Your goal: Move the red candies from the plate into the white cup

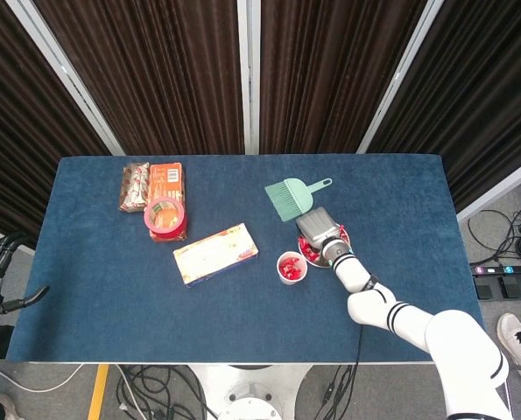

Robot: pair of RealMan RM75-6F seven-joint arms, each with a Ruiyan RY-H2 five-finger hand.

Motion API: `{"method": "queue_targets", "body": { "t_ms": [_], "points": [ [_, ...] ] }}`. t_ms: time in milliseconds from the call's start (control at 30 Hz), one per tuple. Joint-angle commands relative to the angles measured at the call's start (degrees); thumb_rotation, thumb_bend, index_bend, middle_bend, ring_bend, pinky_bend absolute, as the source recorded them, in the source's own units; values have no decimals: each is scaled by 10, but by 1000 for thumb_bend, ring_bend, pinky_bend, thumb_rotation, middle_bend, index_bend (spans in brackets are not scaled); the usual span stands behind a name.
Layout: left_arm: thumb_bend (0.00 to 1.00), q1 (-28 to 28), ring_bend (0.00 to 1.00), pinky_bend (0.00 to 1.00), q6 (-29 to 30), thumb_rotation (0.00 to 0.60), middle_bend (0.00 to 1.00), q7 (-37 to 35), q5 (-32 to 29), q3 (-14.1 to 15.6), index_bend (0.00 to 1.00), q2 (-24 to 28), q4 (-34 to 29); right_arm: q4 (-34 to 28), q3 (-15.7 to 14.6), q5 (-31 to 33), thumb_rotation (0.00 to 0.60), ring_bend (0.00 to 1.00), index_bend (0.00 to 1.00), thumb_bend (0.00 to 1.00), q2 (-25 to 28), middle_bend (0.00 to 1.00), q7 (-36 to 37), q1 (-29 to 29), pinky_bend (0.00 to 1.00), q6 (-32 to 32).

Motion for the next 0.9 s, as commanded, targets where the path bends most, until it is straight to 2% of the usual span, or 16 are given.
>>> {"method": "queue_targets", "body": {
  "t_ms": [33, 500, 667, 900],
  "points": [
    [91, 0, 99, 203, 0, 161, 156, -1, 0, 0, 166, 0, 0, -1, 0, 4, 600, 1000, 556, 132, -1, 1000, -5, -1, 1000, 1],
    [91, -1, 99, 204, 4, 160, 155, -2, 2, -1, 166, 1, -5, -46, 6, 10, 600, 1000, 634, 276, 22, 1000, -21, -11, 1000, 40],
    [92, 0, 99, 203, 6, 162, 156, -1, 3, -1, 166, 2, -7, -70, 9, 7, 600, 1000, 644, 294, 36, 1000, -25, -15, 1000, 54],
    [91, -1, 99, 203, 7, 161, 155, 2, 4, -2, 166, 4, -12, -172, 24, -15, 600, 1000, 643, 295, 93, 1000, -38, -21, 1000, 112]
  ]
}}
